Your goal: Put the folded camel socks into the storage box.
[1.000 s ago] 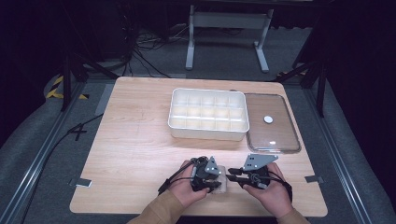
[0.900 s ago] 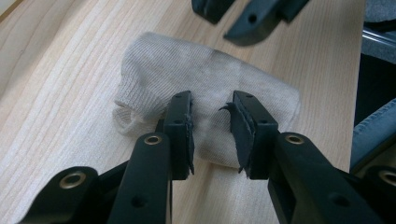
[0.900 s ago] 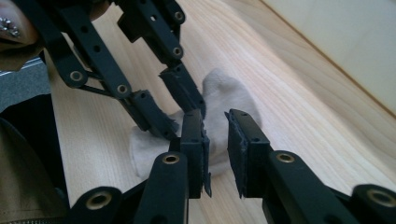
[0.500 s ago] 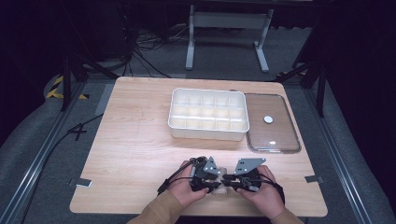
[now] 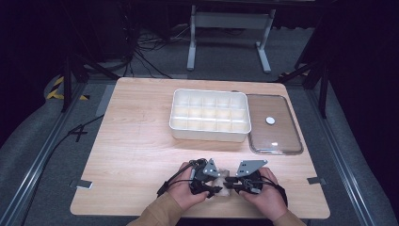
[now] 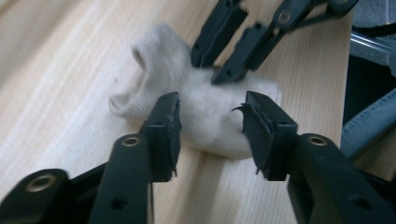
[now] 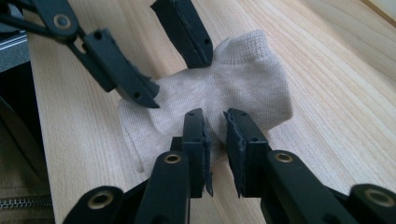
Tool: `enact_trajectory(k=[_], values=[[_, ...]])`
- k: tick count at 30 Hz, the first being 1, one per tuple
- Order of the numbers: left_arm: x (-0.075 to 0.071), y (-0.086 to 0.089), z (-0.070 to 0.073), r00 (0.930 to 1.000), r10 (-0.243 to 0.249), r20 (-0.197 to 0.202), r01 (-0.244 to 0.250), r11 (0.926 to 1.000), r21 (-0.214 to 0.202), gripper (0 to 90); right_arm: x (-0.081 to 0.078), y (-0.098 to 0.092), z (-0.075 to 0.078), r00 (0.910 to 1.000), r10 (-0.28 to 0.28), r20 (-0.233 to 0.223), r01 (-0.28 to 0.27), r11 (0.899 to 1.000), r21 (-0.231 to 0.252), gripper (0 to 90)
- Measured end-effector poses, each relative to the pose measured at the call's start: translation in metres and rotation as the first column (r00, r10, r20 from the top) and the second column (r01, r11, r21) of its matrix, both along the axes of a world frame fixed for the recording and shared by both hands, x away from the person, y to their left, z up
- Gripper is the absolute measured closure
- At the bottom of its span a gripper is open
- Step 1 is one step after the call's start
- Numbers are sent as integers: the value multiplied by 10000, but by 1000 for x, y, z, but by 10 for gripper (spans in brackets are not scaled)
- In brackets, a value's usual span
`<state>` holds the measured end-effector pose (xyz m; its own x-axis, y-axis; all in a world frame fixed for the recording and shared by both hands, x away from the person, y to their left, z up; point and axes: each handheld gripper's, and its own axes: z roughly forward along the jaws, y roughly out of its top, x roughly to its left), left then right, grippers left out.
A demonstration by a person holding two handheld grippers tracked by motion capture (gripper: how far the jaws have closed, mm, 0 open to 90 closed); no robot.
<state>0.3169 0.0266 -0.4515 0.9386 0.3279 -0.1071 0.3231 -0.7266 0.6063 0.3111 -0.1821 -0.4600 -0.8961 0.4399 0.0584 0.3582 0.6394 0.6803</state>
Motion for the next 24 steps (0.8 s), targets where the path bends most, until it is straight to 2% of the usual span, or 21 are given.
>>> enact_trajectory(k=[3,4,8,9,10,14,18,19,24], values=[[-1,-3,-1,9998,-83,187,79,9997,220,546,1,-1,0,10000,-15,25,15,10000,30,703],[-1,-3,-1,9997,-84,212,78,9996,263,546,2,-2,0,9999,136,75,-136,9999,64,668],[2,0,-4,9997,104,-211,-101,9998,152,547,4,-7,-1,9983,527,-245,-521,9984,225,583],[2,0,-4,9997,104,-211,-101,9998,152,547,4,-7,-1,9983,527,-245,-521,9984,225,583],[3,1,-6,9993,139,-341,-135,9999,99,547,3,-5,-2,9961,860,-170,-861,9963,-62,567],[4,0,-6,9993,110,-357,-107,9999,106,546,2,-1,-2,9958,912,-88,-915,9951,-375,555],[4,1,-7,9992,135,-389,-132,9999,74,547,3,-2,-4,9957,877,-286,-888,9954,-374,548],[4,1,-7,9987,194,-461,-191,9998,67,547,4,-3,-6,9961,742,-484,-756,9967,-289,541],[4,3,-8,9975,397,-590,-400,9992,-39,548,5,-5,-2,9960,754,-487,-766,9968,-240,534]])
